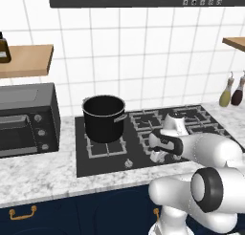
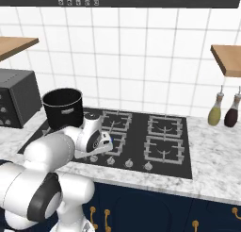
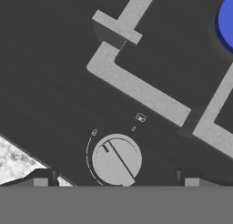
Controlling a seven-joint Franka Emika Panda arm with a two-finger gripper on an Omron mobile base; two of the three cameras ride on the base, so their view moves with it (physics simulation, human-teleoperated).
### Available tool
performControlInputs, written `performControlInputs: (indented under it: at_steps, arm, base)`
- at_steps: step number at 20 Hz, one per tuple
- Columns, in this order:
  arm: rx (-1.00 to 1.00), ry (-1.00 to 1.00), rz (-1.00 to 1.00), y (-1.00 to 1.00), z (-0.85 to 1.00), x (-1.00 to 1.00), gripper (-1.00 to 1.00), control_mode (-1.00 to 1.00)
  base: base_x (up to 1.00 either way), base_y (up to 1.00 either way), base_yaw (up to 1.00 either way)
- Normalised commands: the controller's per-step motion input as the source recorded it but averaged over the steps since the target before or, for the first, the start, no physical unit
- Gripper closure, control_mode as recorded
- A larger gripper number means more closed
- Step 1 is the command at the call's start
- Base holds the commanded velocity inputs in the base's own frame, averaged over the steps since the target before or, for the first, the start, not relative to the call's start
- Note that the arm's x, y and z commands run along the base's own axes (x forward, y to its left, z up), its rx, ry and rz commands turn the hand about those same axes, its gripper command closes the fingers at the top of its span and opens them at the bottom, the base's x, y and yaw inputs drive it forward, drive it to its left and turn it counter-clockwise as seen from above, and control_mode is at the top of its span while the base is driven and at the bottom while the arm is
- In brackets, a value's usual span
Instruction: Turn off the front center burner of the stove.
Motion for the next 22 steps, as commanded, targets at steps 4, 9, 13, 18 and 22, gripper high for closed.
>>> performControlInputs:
  at_steps: [4, 9, 13, 18, 22]
  arm:
    - [0.00, -0.09, 0.00, 0.01, -0.29, -0.34, -1.00, -1.00]
    - [0.00, -0.10, 0.00, 0.00, -0.27, -0.42, -1.00, -1.00]
    - [0.00, -0.07, 0.00, 0.14, -0.36, -0.24, -1.00, -1.00]
    - [0.00, -0.02, 0.00, 0.22, -0.52, -0.24, -1.00, -1.00]
    - [0.00, 0.00, 0.00, 0.20, -0.54, -0.29, -1.00, -1.00]
  base:
    - [0.00, 0.00, 0.00]
    - [0.00, 0.00, 0.00]
    - [0.00, 0.00, 0.00]
    - [0.00, 0.00, 0.00]
    - [0.00, 0.00, 0.00]
